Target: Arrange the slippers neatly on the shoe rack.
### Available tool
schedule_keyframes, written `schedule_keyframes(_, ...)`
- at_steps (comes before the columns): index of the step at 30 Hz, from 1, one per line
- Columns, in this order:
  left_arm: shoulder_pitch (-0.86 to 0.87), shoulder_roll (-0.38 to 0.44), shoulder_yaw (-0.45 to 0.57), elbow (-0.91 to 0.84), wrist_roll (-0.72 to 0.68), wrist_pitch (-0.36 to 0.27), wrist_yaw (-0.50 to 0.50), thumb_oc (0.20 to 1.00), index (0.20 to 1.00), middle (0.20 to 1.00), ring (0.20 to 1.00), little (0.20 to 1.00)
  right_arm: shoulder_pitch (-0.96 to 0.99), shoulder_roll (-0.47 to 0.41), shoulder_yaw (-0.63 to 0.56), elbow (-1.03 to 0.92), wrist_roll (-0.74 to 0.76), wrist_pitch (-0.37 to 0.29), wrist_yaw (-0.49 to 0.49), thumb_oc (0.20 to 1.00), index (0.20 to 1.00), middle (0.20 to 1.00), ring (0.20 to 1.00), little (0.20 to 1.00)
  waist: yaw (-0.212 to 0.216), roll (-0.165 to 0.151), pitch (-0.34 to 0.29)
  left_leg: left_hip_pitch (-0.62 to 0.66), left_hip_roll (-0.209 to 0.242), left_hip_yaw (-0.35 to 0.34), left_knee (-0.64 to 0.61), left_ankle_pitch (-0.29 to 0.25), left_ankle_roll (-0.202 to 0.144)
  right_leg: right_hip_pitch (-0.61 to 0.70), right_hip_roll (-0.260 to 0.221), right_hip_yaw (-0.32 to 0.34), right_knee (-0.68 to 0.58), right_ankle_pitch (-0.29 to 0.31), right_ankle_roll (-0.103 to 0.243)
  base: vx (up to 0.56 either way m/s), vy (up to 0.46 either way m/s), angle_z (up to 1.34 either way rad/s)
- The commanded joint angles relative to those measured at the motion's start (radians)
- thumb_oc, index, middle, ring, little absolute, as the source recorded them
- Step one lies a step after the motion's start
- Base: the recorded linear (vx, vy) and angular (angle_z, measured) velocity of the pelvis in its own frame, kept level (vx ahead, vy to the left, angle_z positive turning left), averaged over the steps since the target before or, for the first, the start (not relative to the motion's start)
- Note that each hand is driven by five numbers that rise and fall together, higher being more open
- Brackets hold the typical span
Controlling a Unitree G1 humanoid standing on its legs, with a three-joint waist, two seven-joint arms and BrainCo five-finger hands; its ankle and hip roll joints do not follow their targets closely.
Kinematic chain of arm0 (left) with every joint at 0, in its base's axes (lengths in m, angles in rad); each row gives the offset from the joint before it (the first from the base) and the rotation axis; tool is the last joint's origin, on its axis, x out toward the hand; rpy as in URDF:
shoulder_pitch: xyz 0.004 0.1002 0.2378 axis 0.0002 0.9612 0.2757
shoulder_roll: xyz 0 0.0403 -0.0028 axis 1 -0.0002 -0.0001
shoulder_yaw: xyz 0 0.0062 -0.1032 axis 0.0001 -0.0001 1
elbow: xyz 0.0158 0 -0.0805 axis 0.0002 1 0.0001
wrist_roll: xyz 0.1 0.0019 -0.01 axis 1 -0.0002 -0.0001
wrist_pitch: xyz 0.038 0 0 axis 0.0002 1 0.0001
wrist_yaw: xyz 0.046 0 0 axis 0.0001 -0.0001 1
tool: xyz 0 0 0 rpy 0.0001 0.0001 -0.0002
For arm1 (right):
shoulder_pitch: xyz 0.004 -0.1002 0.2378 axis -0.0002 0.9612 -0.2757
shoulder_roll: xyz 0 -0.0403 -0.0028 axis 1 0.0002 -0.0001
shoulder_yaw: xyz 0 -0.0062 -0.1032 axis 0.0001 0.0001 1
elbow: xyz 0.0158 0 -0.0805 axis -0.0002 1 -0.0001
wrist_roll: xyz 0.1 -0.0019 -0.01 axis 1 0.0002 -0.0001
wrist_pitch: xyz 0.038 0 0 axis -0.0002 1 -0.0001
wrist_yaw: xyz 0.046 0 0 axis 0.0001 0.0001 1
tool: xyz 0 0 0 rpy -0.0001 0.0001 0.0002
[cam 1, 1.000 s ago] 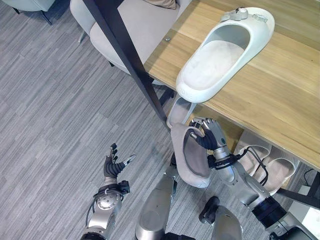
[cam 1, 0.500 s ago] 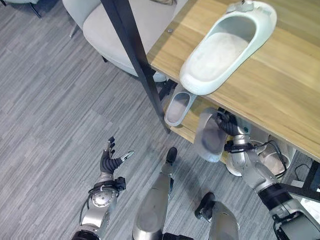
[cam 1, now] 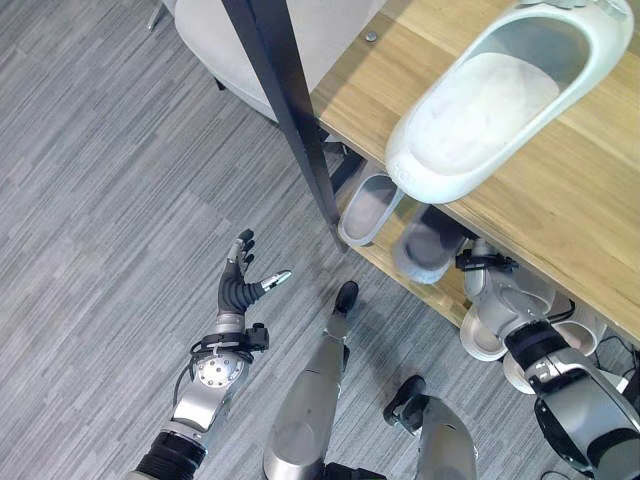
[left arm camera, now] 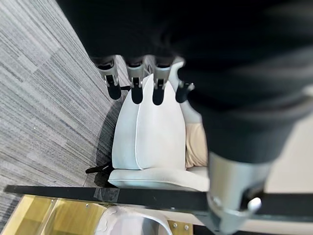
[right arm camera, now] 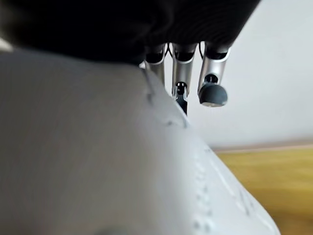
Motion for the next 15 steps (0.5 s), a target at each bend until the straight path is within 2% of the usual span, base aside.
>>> schedule_keyframes(1,-0.013,0.018,-0.018,-0.080,-0.037,-0.078,0.005,1.000,1.000,1.000,1.000,1.000,-0.078,-0.049,0.019,0.041,0.053,0.025,-0.077,0.561,0.561,0.561,0.561,0.561,0.033,0.012,-0.002,0.014,0.065,-0.007,0.179,-0.299,-0.039,-0.090,-0.022,0.026,-0.068,0.104,-0.006,0.01,0.012,0.13)
schedule_keyframes(2,-0.014,0.017,-0.018,-0.080,-0.037,-0.078,0.005,1.000,1.000,1.000,1.000,1.000,-0.081,-0.048,0.021,0.043,0.054,0.024,-0.078,1.000,1.000,1.000,1.000,1.000,0.032,0.013,-0.001,0.014,0.065,-0.007,0.179,-0.299,-0.039,-0.090,-0.022,0.026,-0.068,0.104,-0.006,0.01,0.013,0.12)
schedule_keyframes(5,-0.023,0.016,-0.020,-0.079,-0.041,-0.078,0.010,1.000,1.000,1.000,1.000,1.000,-0.116,-0.026,0.036,0.094,0.056,0.046,-0.071,1.000,1.000,1.000,1.000,1.000,0.034,0.014,0.002,0.017,0.066,-0.004,0.176,-0.300,-0.040,-0.087,-0.021,0.027,-0.072,0.104,-0.006,0.00,0.001,0.02)
schedule_keyframes(10,-0.033,0.013,-0.018,-0.075,-0.030,-0.071,0.017,1.000,1.000,1.000,1.000,1.000,-0.117,0.011,0.059,0.089,0.056,0.047,-0.052,1.000,1.000,1.000,1.000,1.000,0.025,0.013,0.003,0.035,0.065,0.000,0.164,-0.302,-0.038,-0.076,-0.018,0.037,-0.081,0.104,-0.010,0.00,0.001,-0.01)
schedule_keyframes(14,-0.037,0.008,-0.014,-0.063,-0.030,-0.064,0.021,1.000,1.000,1.000,1.000,1.000,-0.085,0.037,0.062,0.059,0.067,0.033,-0.038,1.000,1.000,1.000,1.000,1.000,0.011,0.008,0.009,0.056,0.066,0.008,0.156,-0.302,-0.037,-0.065,-0.014,0.050,-0.091,0.109,-0.013,-0.03,0.014,-0.08)
schedule_keyframes(15,-0.043,0.006,-0.014,-0.058,-0.031,-0.054,0.025,1.000,1.000,1.000,1.000,1.000,-0.053,0.063,0.033,0.021,0.119,0.004,-0.048,1.000,1.000,1.000,1.000,1.000,-0.002,0.009,0.017,0.066,0.067,0.017,0.151,-0.301,-0.036,-0.062,-0.015,0.057,-0.094,0.114,-0.015,-0.04,0.021,-0.06)
